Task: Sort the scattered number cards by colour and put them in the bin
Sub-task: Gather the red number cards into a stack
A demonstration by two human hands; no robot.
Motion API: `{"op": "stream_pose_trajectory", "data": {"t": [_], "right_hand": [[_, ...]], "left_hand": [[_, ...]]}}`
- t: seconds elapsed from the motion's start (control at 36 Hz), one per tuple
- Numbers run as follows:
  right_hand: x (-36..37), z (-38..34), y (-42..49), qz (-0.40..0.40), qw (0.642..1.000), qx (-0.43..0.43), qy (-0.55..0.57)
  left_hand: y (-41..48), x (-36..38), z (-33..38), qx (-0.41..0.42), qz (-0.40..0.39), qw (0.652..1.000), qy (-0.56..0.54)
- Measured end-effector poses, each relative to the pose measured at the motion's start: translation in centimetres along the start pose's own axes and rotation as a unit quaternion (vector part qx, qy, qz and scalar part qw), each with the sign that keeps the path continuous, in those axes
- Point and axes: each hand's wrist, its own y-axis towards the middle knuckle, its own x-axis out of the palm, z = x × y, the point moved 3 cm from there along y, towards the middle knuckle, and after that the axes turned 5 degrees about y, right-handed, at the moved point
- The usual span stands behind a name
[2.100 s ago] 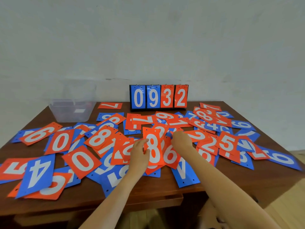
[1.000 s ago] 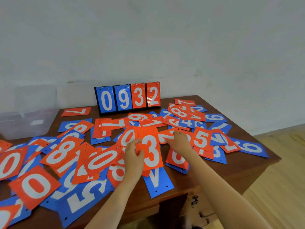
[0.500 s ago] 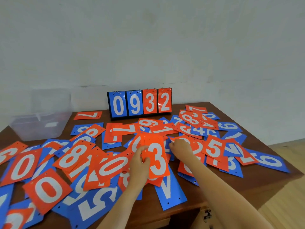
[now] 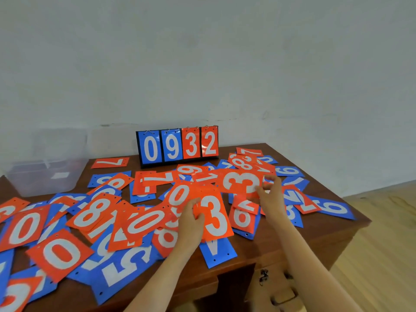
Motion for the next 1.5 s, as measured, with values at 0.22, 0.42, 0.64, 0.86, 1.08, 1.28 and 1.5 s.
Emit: {"op": "stream_pose_trajectory", "data": {"t": [0.22,0.42,0.64,0.86,1.08,1.28,1.5], "right_hand": [[-0.9,1.5,-3.3,-0.031,0.999,0.025,0.031],[-1.0,2.5,-5.3,0.02,0.994,-0.015,0.109],[0.8,4.2,-7.2,-0.055,0.998,-0.006,-0.004],[2.4,4.6,-7.4,-0.109,0.987,-0.057,-0.102],[2.2,5.6,-3.4,-0.122,0.959,-0.091,-0.238],[2.6,6.1,3.2,-0.141,0.878,0.015,-0.458],[5.8,6.9,5.6,-0.132,0.827,0.127,-0.532]], "left_hand": [[-1.2,0.8,0.4,0.006,0.006,1.0,0.012],[-1.7,1.0,0.2,-0.005,0.033,0.999,-0.019],[-1.8,1.4,0.7,0.001,0.042,0.995,-0.09],[-1.3,1.9,0.8,0.039,0.072,0.991,-0.104],[0.4,1.8,0.0,0.037,0.092,0.991,-0.092],[1.4,1.8,-1.2,0.048,0.054,0.997,-0.004],[2.3,2.0,-1.9,0.038,0.037,0.999,0.004]]}}
